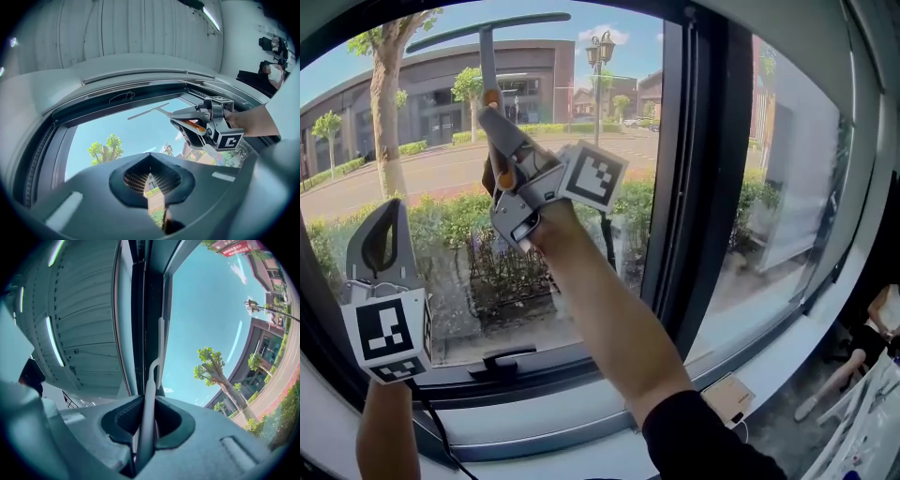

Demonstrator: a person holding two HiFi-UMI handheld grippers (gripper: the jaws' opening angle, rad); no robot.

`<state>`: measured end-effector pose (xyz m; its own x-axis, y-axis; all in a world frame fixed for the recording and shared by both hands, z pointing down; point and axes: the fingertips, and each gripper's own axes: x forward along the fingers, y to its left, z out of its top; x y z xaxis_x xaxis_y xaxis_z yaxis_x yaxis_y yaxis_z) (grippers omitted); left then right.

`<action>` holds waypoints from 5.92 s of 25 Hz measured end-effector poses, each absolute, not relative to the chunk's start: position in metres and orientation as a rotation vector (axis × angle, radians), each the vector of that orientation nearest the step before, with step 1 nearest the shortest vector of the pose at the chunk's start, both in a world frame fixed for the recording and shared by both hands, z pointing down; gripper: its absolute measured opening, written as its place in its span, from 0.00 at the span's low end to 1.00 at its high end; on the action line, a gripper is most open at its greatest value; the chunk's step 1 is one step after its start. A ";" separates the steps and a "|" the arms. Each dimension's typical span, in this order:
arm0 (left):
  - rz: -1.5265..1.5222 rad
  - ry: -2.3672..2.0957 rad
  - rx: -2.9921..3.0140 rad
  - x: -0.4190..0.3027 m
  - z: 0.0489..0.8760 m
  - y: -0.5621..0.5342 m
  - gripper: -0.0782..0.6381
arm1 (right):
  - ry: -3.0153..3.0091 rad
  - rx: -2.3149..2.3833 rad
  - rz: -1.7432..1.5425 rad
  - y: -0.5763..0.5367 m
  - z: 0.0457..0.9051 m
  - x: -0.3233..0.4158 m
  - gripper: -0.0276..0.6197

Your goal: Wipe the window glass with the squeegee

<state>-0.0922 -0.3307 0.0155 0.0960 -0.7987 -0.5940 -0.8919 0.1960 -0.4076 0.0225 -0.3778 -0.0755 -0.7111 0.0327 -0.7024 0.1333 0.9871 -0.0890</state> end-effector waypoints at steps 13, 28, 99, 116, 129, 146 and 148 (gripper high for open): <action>0.096 1.687 -1.698 -0.081 0.052 -0.345 0.13 | 2.364 0.100 -0.275 -0.373 0.006 0.030 0.11; 0.047 1.654 -1.817 -0.052 0.093 -0.358 0.13 | 2.353 0.038 -0.397 -0.366 0.097 0.051 0.11; 0.153 1.808 -1.870 -0.035 0.151 -0.327 0.13 | 2.248 -0.086 -0.417 -0.358 0.132 0.175 0.11; 0.160 1.923 -1.701 -0.271 0.144 -0.238 0.13 | 2.391 0.204 -0.390 -0.285 0.112 -0.138 0.11; 0.174 1.888 -1.600 -0.367 0.100 -0.167 0.13 | 2.350 0.113 -0.413 -0.304 0.020 -0.272 0.11; 0.117 1.940 -1.704 -0.357 0.191 -0.195 0.13 | 2.322 -0.066 -0.646 -0.301 0.177 -0.267 0.11; 0.102 1.960 -1.732 -0.356 0.211 -0.201 0.13 | 2.320 -0.081 -0.696 -0.297 0.206 -0.266 0.11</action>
<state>-0.3562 -0.2007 0.2108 -0.0486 -0.9049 -0.4228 -0.9440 0.1799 -0.2766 -0.2662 -0.2975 0.2056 -0.7514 -0.2453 -0.6125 0.1325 0.8533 -0.5043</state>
